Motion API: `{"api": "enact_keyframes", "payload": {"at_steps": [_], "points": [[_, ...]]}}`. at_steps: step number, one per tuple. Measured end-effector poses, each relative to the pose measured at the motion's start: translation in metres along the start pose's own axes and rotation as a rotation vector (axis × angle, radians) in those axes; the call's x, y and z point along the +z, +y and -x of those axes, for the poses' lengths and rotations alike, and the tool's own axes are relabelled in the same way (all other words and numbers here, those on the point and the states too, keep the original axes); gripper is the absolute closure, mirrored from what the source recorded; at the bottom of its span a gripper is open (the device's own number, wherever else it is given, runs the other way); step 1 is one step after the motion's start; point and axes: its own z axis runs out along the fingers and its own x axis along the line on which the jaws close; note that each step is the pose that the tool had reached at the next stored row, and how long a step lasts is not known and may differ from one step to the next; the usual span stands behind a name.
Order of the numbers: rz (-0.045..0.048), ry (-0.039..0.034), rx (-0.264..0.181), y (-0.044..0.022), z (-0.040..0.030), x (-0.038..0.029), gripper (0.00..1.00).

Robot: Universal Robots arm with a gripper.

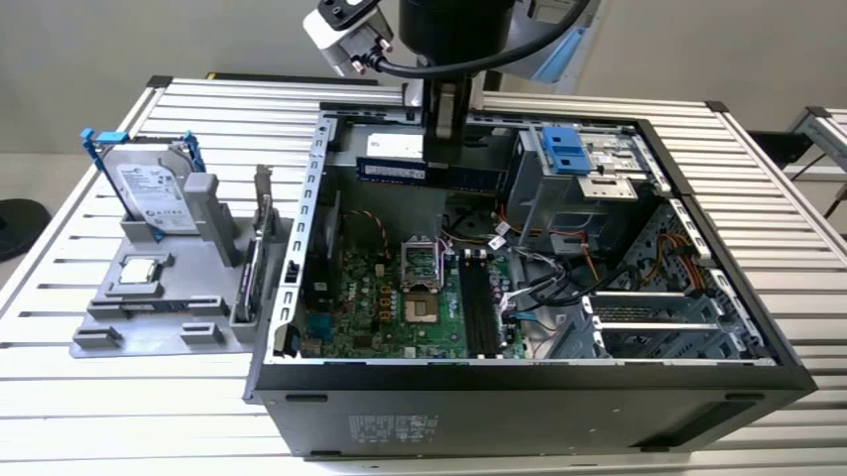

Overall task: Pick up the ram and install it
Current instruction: 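Pick up the ram and move it above insertion slot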

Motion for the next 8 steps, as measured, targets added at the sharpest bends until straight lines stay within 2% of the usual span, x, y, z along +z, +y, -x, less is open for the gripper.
{"api": "enact_keyframes", "payload": {"at_steps": [8], "points": [[-0.0008,-0.0004,0.030,0.0000,0.0000,0.0000,1.00]]}}
